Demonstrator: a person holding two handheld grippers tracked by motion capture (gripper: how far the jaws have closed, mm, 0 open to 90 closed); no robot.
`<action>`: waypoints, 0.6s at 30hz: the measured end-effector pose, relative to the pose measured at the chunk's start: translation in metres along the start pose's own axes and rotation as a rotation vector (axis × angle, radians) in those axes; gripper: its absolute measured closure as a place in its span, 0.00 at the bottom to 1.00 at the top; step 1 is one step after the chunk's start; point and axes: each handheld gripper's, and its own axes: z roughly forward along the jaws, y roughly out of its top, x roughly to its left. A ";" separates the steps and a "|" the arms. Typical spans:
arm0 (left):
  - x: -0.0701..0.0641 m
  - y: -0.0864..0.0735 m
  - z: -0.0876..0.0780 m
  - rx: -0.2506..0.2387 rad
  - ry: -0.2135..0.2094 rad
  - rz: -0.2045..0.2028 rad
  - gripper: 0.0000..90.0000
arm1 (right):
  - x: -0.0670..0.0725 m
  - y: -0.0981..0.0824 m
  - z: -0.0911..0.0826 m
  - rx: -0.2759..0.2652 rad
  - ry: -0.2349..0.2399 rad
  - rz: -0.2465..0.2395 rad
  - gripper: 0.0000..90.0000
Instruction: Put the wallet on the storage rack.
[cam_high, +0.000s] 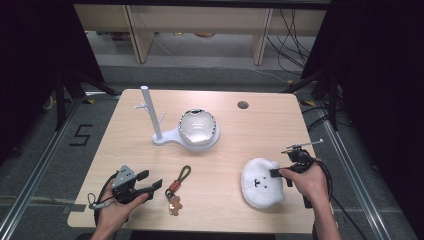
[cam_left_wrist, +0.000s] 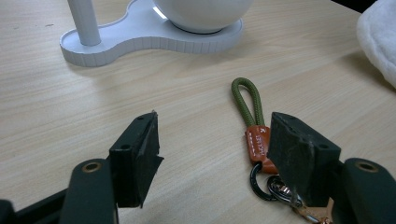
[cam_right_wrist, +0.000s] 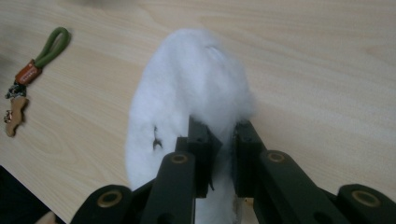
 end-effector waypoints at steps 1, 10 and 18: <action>0.000 0.000 0.000 0.000 0.002 -0.001 0.37 | 0.004 0.000 -0.002 -0.009 -0.004 0.027 0.91; 0.001 0.000 -0.002 -0.010 0.020 0.005 0.38 | 0.015 0.011 -0.019 -0.095 -0.040 -0.002 0.91; 0.004 0.000 -0.003 -0.031 0.024 0.005 0.38 | 0.020 0.017 -0.026 -0.185 -0.014 -0.041 0.91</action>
